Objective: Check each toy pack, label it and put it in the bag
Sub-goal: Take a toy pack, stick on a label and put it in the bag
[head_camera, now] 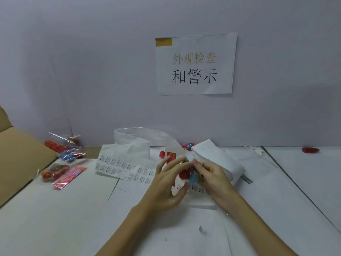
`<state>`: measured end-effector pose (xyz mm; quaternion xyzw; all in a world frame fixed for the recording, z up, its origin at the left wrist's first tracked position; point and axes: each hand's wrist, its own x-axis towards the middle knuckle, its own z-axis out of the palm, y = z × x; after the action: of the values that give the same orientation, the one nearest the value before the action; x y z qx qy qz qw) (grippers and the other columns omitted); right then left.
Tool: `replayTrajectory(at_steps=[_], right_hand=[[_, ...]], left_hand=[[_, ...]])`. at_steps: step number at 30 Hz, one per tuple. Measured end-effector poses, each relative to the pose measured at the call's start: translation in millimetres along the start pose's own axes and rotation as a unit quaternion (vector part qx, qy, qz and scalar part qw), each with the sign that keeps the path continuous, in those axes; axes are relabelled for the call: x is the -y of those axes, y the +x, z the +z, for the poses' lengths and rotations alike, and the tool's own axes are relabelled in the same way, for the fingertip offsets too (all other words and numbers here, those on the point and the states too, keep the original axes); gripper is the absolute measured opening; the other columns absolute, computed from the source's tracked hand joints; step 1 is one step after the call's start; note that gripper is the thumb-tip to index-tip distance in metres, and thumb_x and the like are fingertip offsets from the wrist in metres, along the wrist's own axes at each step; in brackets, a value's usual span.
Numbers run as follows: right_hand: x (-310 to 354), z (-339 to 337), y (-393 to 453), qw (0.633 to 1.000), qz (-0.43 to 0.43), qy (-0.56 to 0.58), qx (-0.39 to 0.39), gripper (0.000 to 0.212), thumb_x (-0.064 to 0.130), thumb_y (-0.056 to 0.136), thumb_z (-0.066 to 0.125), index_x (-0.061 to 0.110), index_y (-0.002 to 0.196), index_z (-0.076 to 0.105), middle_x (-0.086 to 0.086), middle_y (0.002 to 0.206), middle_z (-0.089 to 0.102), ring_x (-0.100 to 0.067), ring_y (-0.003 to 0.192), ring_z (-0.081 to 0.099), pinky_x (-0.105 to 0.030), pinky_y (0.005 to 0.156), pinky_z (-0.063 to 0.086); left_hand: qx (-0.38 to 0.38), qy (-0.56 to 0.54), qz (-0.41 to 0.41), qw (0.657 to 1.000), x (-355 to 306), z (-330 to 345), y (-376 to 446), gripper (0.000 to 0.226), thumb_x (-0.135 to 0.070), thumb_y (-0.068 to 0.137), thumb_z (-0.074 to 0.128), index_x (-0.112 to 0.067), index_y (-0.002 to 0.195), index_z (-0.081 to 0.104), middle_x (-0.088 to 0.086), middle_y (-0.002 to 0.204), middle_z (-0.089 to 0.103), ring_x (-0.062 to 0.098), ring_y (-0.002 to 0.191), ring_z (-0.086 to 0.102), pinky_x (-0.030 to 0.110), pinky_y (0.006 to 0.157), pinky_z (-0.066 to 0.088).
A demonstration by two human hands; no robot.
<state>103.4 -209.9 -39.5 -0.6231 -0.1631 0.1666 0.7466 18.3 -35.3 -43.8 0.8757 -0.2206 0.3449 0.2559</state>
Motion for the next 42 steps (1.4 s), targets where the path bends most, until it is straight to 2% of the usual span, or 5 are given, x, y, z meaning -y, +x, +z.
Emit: replayTrajectory(at_steps=[6,10,17,22,42], right_hand=[[6,5,-5,0.998,-0.048,-0.022,-0.023,0.031,0.041,0.082,0.078,0.024,0.107,0.080,-0.006,0.106,0.080,-0.024,0.102,0.077,-0.035,0.080,0.063],[8,9,-8,0.999,-0.043,-0.013,-0.007,0.040,0.042,0.078,0.081,0.019,0.110,0.080,-0.008,0.107,0.079,-0.029,0.103,0.076,-0.042,0.086,0.063],[10,16,-10,0.998,0.029,-0.028,-0.037,0.050,0.056,0.083,0.068,0.014,0.106,0.081,-0.005,0.099,0.081,-0.023,0.092,0.078,-0.031,0.072,0.060],[13,18,-12,0.997,0.029,-0.040,-0.067,0.029,0.037,0.101,0.062,0.017,0.099,0.083,-0.005,0.097,0.081,-0.025,0.100,0.075,-0.044,0.093,0.061],[12,10,-11,0.992,-0.016,-0.064,0.103,0.052,0.037,0.084,0.075,0.018,0.132,0.064,-0.008,0.109,0.079,-0.027,0.102,0.077,-0.036,0.081,0.064]], left_hand=[[-0.134,-0.148,-0.233,0.952,-6,-10,11,0.057,-0.038,0.094,0.074,-0.029,0.145,0.049,-0.012,0.145,0.050,0.010,0.137,0.049,0.024,0.110,0.043],[-0.134,-0.275,-0.368,0.878,-3,-11,12,0.018,-0.037,0.096,0.069,-0.028,0.112,0.071,-0.004,0.100,0.076,0.015,0.097,0.074,0.026,0.078,0.060],[-0.152,-0.230,-0.356,0.893,-5,-8,12,0.010,-0.025,0.106,0.055,-0.025,0.100,0.063,0.000,0.091,0.073,0.016,0.079,0.076,0.024,0.062,0.061],[-0.142,-0.158,-0.297,0.931,-2,-7,12,0.015,-0.016,0.105,0.055,-0.029,0.098,0.059,-0.010,0.078,0.064,0.007,0.062,0.061,0.014,0.051,0.048],[-0.193,-0.247,-0.347,0.884,2,-21,18,0.021,-0.035,0.102,0.054,-0.024,0.101,0.071,-0.018,0.065,0.062,0.001,0.059,0.059,0.009,0.049,0.041]])
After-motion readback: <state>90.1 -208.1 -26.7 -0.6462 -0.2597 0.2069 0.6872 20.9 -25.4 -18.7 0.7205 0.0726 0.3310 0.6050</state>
